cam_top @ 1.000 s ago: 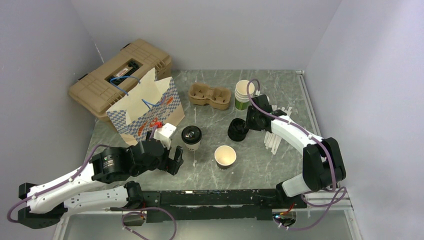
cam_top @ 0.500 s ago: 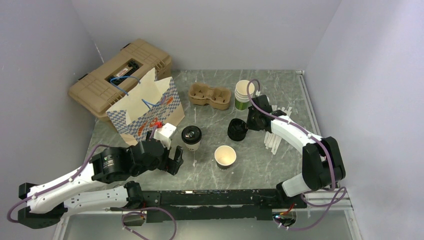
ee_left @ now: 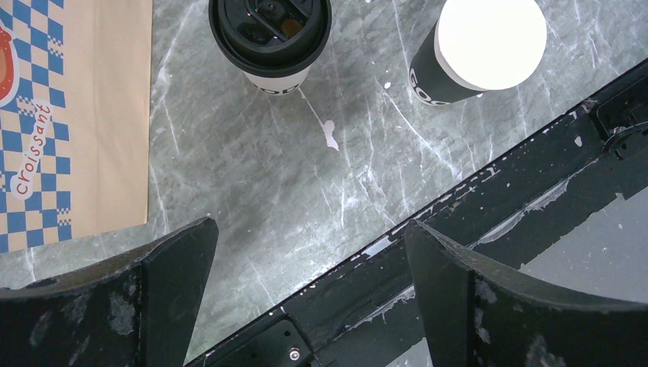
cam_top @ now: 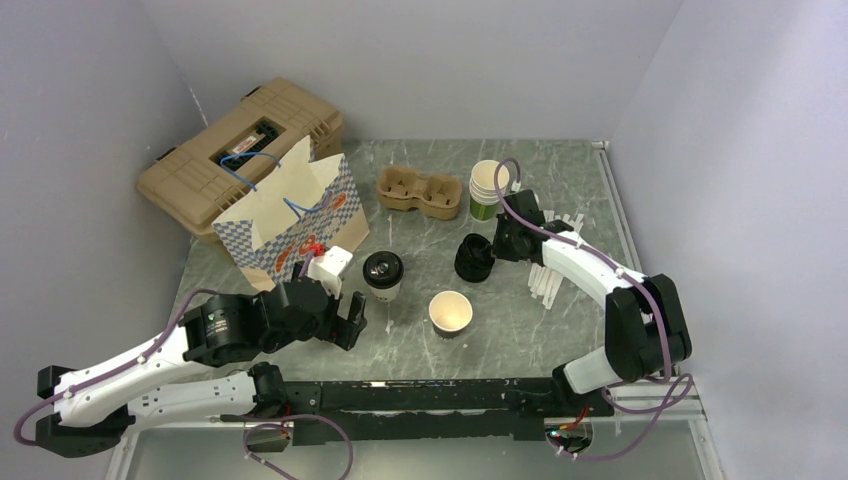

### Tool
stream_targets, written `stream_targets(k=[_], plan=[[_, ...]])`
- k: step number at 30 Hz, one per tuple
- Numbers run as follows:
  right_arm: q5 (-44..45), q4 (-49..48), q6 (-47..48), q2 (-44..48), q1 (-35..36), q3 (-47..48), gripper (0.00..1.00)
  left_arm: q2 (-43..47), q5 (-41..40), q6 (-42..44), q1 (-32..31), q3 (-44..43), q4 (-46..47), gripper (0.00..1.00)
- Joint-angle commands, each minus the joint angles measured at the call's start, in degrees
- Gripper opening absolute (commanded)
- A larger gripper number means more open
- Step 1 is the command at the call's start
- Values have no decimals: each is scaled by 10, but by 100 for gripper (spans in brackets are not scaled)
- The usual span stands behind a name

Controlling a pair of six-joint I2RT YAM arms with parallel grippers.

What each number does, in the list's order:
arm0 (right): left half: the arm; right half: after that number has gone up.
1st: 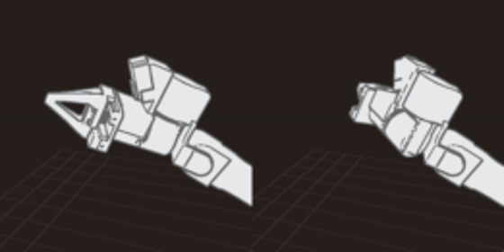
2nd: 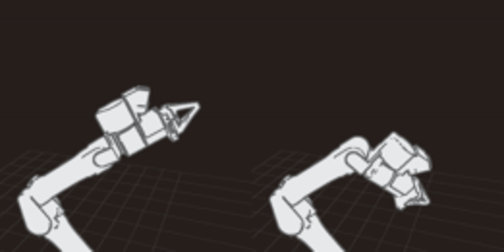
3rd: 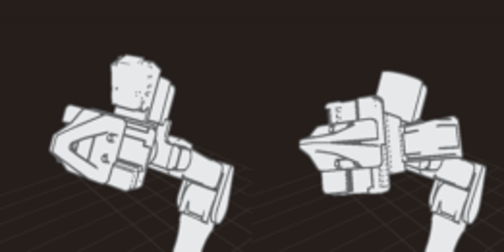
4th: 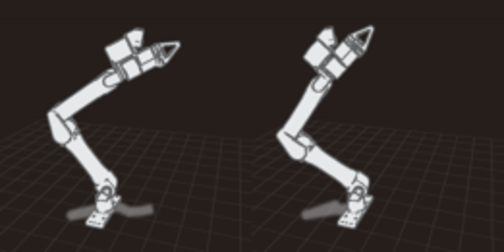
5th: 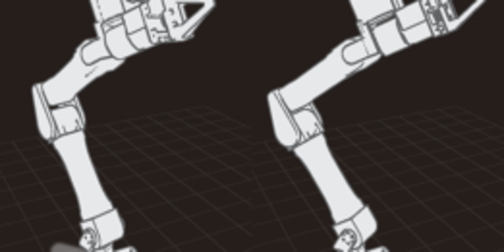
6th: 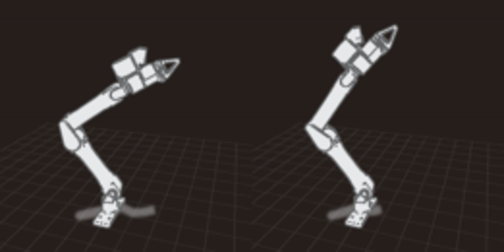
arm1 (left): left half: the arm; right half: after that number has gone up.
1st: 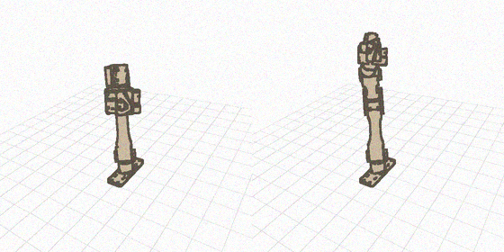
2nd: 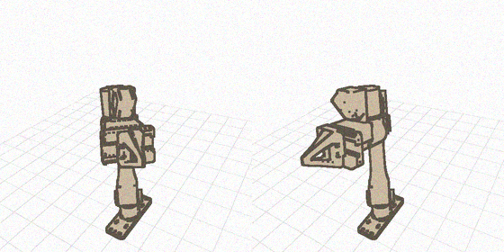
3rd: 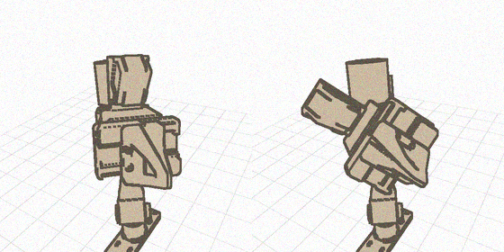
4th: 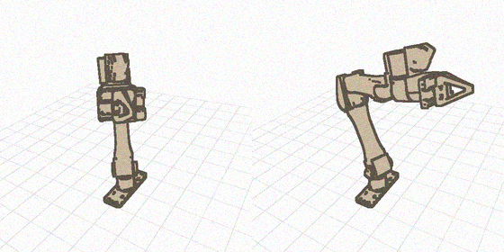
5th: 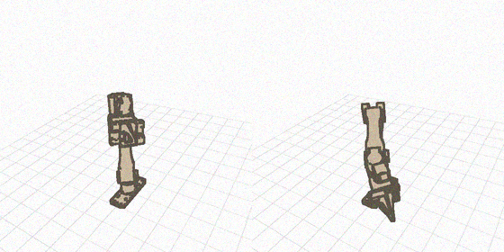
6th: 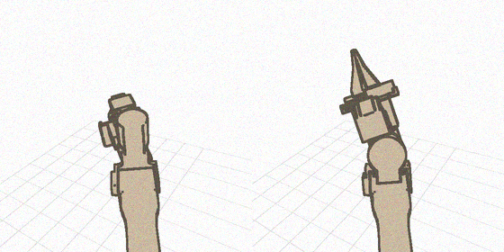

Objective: Pack the takeout coffee

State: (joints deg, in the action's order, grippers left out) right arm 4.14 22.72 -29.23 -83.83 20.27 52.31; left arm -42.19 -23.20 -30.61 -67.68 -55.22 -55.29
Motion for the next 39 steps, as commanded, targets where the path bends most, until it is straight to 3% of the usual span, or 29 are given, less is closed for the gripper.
stream_targets(k=[1,19,33,39], plan=[[4,1,-6,38,-3,10,0,1,2,9,1,-4,15,99],[-14,72,-1,182,-2,54,0,15,17,28,1,-14,36,99],[-39,85,16,237,-1,61,0,-10,9,26,1,-19,42,99],[-43,86,22,233,19,88,5,-19,-54,-33,1,-39,2,99]])
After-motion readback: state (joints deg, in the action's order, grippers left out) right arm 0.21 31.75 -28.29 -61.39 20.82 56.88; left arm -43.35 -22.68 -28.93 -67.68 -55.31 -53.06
